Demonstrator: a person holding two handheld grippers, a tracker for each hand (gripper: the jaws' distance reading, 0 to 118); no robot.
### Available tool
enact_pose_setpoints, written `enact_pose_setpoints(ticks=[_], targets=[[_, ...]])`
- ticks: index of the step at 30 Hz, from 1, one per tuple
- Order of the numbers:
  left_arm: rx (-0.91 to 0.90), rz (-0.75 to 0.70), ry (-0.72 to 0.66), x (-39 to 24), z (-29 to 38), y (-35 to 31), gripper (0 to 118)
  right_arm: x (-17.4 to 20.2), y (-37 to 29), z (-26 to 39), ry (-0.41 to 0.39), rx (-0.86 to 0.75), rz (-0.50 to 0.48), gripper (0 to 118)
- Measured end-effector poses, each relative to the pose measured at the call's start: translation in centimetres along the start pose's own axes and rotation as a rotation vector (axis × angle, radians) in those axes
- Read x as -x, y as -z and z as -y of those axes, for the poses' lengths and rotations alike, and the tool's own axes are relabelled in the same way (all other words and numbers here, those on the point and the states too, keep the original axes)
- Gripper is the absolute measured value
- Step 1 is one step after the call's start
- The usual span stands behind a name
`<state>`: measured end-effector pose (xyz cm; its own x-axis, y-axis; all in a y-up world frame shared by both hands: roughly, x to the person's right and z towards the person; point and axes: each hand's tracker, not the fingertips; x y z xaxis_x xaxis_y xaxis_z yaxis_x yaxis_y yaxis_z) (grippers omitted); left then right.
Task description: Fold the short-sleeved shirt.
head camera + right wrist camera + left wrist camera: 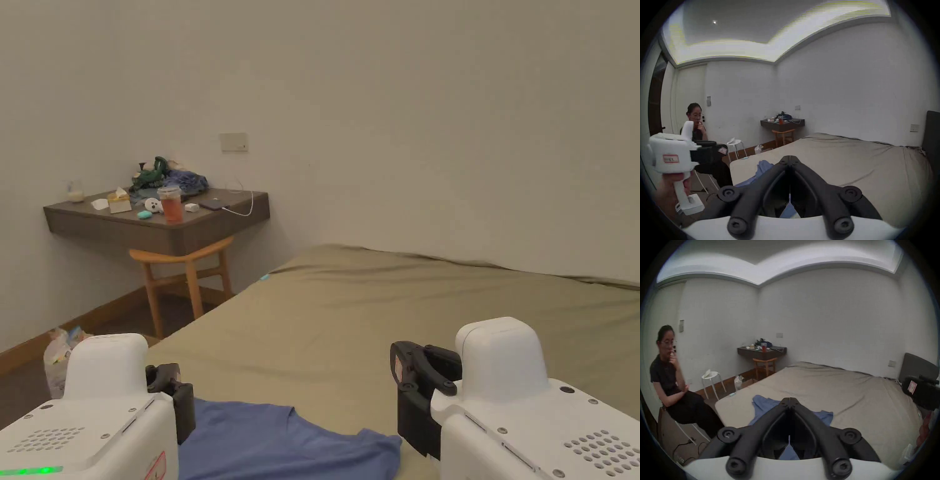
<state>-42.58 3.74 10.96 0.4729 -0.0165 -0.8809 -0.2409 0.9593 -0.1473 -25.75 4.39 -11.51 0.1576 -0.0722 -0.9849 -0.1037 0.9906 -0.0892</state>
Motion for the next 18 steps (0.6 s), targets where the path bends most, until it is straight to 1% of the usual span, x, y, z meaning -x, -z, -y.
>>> enact_pose_setpoints(ticks=[3,5,7,9,11,14,15,16,17,18], targets=[[0.076,0.086,0.024,-2.7,2.0,5.5,0,-2.4,0.5,1.1,0.001,0.039,0.054,3],[0.153,0.153,0.025,-4.6,4.2,9.7,0,-4.1,1.1,2.2,0.013,0.070,0.087,3],[0.244,0.186,0.040,-6.5,6.6,14.3,0,-5.6,1.8,3.3,0.027,0.113,0.107,3],[0.345,0.211,0.051,-8.2,9.4,18.5,0,-7.0,2.6,4.7,0.019,0.159,0.137,3],[0.431,0.234,0.033,-9.6,12.3,22.5,0,-8.2,3.5,6.1,0.001,0.215,0.167,3],[0.494,0.230,0.036,-11.2,15.5,25.6,0,-10.4,4.9,7.9,0.019,0.271,0.177,3],[0.497,0.252,0.044,-11.8,16.1,26.4,3,-11.0,5.3,8.3,0.027,0.285,0.176,3],[0.508,0.281,0.055,-12.2,16.9,27.0,8,-11.6,5.7,8.8,0.034,0.295,0.177,3],[0.490,0.317,0.058,-12.7,17.4,27.7,16,-12.2,5.9,9.2,0.039,0.301,0.180,3],[0.508,0.327,0.072,-13.2,18.2,28.7,66,-12.7,6.1,9.7,0.044,0.309,0.183,3]])
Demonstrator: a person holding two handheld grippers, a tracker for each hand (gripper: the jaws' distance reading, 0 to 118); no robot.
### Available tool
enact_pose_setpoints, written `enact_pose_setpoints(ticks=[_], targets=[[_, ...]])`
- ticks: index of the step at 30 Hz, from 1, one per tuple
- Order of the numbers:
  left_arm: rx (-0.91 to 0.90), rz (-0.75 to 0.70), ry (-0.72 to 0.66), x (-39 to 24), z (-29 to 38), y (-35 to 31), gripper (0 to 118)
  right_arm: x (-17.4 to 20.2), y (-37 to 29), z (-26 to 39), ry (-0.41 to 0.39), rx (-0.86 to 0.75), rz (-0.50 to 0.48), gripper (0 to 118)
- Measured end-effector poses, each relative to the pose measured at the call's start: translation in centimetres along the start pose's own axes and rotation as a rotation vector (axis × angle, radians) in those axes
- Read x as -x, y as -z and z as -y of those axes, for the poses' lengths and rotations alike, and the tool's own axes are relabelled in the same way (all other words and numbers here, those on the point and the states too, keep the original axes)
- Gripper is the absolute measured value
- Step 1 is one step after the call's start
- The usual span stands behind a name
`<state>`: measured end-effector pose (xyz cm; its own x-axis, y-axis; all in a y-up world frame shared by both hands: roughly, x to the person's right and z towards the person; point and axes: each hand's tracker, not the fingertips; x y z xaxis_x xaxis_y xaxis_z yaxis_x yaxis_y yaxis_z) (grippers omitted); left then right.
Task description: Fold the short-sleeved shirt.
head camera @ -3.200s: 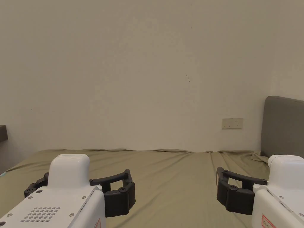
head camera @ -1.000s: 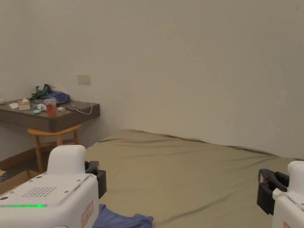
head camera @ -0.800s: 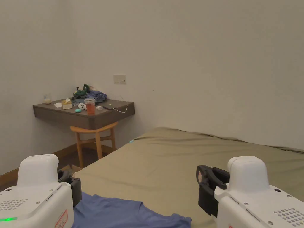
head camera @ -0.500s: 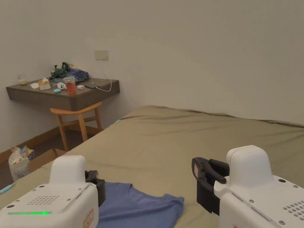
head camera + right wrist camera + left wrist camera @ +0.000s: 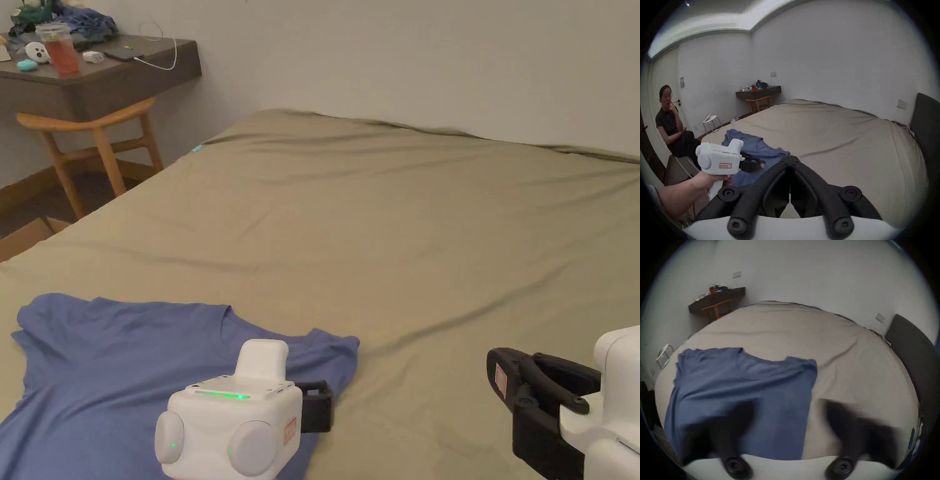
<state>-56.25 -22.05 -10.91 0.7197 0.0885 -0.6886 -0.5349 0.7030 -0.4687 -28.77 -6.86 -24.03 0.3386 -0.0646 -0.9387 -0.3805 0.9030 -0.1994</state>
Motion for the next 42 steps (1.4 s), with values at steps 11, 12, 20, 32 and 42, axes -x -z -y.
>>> enact_pose_setpoints(ticks=[11,12,20,32,42], targets=[[0.145,-0.146,-0.050,2.1,1.7,6.4,105,-4.3,-0.3,3.4,0.039,0.095,0.083,3],[0.109,-0.201,-0.073,2.4,1.3,5.8,75,-4.6,-0.7,3.5,0.042,0.096,0.089,3],[0.056,0.023,-0.551,9.4,-0.4,3.1,9,-6.1,-5.2,3.4,0.088,0.049,0.129,3],[-0.296,0.202,-0.296,-1.1,-11.5,-15.7,9,-8.9,-16.8,1.6,0.154,-0.149,0.358,3],[-0.198,0.537,-0.009,-23.4,-13.9,-17.3,9,-12.8,-30.1,0.8,0.138,-0.232,0.698,3]])
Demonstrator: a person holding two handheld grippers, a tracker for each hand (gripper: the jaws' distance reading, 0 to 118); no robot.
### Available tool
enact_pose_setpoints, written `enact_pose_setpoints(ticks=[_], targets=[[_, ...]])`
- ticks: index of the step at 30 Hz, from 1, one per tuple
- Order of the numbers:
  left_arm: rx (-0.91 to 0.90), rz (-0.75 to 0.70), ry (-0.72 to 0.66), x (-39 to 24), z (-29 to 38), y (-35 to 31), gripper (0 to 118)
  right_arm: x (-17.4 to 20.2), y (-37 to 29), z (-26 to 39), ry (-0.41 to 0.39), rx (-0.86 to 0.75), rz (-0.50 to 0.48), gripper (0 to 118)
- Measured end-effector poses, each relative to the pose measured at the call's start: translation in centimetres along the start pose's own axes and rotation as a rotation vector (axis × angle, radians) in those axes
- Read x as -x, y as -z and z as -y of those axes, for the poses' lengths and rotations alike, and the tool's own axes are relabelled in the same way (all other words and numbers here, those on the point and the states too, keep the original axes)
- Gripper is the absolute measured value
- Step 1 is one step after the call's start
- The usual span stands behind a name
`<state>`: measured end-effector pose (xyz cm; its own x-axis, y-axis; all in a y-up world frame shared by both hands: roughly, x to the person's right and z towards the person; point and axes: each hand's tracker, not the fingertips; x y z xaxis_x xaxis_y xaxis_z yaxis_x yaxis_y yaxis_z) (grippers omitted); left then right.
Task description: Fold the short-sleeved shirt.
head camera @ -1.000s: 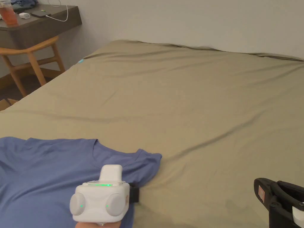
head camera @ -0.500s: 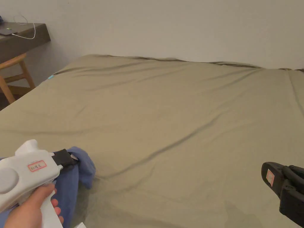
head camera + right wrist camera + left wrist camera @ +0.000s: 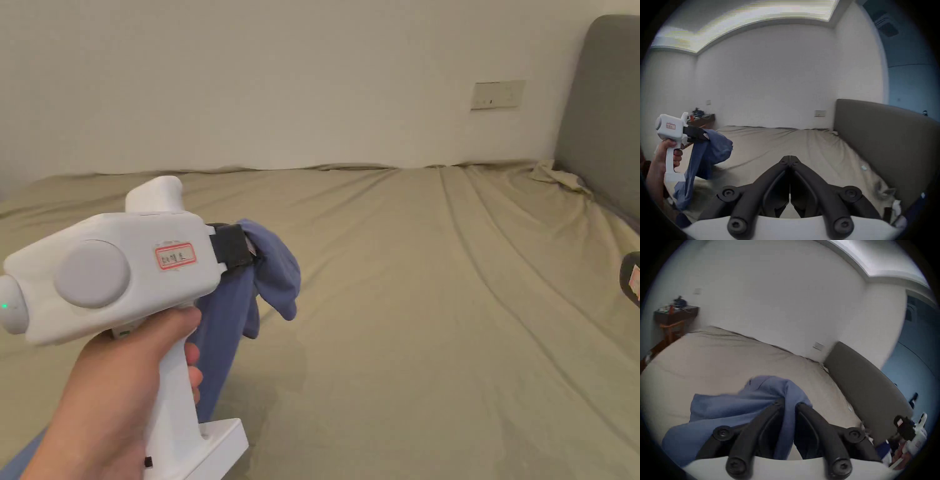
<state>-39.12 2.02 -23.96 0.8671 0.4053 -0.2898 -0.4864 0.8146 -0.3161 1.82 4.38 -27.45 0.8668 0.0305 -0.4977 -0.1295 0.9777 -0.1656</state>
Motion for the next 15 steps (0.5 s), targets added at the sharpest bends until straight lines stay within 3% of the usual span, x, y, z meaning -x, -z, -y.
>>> enact_pose_setpoints(ticks=[3,7,15], targets=[[0.075,0.087,0.074,-6.7,2.5,3.9,9,-3.4,-2.6,-0.8,-0.006,-0.020,0.096,3],[0.184,0.228,0.056,-13.3,6.4,8.9,9,-6.7,-5.2,-1.3,0.003,-0.042,0.162,3],[0.531,0.197,0.180,-20.4,20.5,18.4,9,-9.2,-6.1,-0.5,-0.007,-0.024,0.189,3]])
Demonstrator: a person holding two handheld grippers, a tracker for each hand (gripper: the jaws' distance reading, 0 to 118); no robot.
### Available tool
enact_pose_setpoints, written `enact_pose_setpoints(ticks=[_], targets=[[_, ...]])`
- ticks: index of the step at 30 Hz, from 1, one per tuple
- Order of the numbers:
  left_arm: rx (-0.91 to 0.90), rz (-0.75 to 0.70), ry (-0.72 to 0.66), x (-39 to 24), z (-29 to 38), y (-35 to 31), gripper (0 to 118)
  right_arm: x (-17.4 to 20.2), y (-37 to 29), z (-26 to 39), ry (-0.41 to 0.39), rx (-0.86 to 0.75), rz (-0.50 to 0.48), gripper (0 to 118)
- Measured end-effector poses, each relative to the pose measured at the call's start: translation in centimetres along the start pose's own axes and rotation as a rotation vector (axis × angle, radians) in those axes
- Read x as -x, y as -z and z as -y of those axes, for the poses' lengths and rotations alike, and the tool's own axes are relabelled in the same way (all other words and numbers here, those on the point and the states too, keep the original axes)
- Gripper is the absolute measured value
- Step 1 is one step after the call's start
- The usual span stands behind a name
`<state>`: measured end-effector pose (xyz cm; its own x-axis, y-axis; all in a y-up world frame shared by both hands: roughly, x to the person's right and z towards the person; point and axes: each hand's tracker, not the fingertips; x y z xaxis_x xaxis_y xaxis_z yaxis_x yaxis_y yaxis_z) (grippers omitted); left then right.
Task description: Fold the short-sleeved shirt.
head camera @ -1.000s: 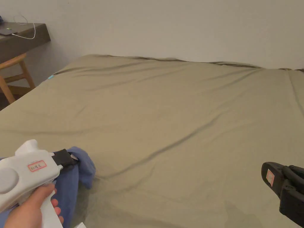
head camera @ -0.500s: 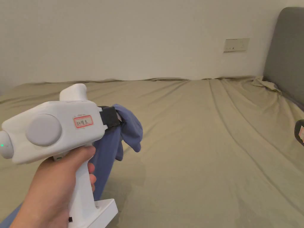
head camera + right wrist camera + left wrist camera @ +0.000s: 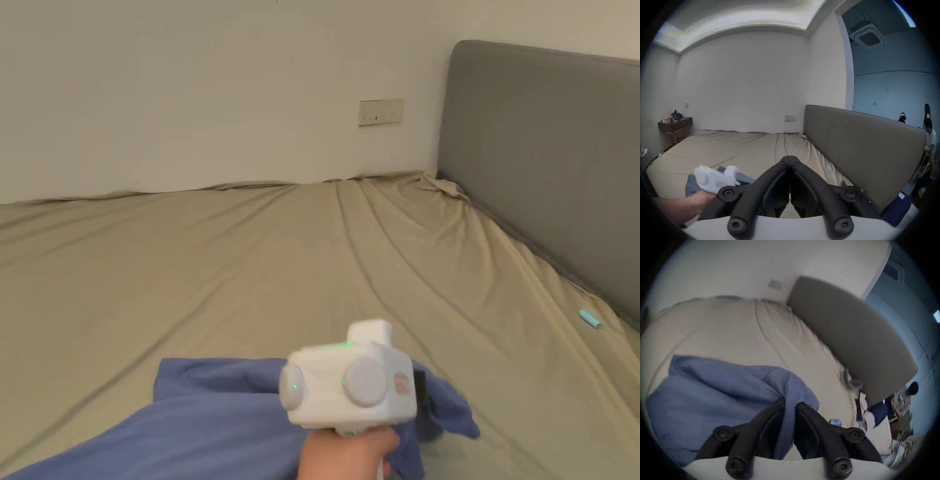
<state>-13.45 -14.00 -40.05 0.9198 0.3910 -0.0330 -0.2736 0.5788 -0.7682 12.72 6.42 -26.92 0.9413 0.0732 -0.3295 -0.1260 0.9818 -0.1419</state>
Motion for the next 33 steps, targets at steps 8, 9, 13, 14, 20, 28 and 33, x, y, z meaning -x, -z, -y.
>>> enact_pose_setpoints(ticks=[8,9,13,14,20,28,33], targets=[[0.040,-0.021,0.073,-0.7,3.4,4.6,34,-0.5,1.7,1.2,-0.013,0.050,-0.013,3],[0.028,-0.031,0.084,-0.9,3.2,4.4,90,-0.4,1.8,1.2,-0.011,0.051,-0.018,3],[-0.067,0.137,-0.032,0.0,0.7,-1.8,118,0.2,1.9,1.2,0.010,0.021,-0.061,3],[-0.115,0.162,-0.017,0.5,0.2,-4.2,118,0.3,1.9,1.1,0.019,0.013,-0.078,3],[-0.460,-0.025,0.000,7.7,1.5,-23.5,118,2.5,1.9,1.7,0.061,-0.006,-0.261,3],[-0.406,-0.484,-0.203,17.1,13.2,-32.2,0,9.6,3.6,6.0,0.073,0.134,-0.456,3],[-0.333,-0.429,-0.337,21.2,15.9,-30.7,0,13.4,4.6,6.7,0.054,0.172,-0.548,3]])
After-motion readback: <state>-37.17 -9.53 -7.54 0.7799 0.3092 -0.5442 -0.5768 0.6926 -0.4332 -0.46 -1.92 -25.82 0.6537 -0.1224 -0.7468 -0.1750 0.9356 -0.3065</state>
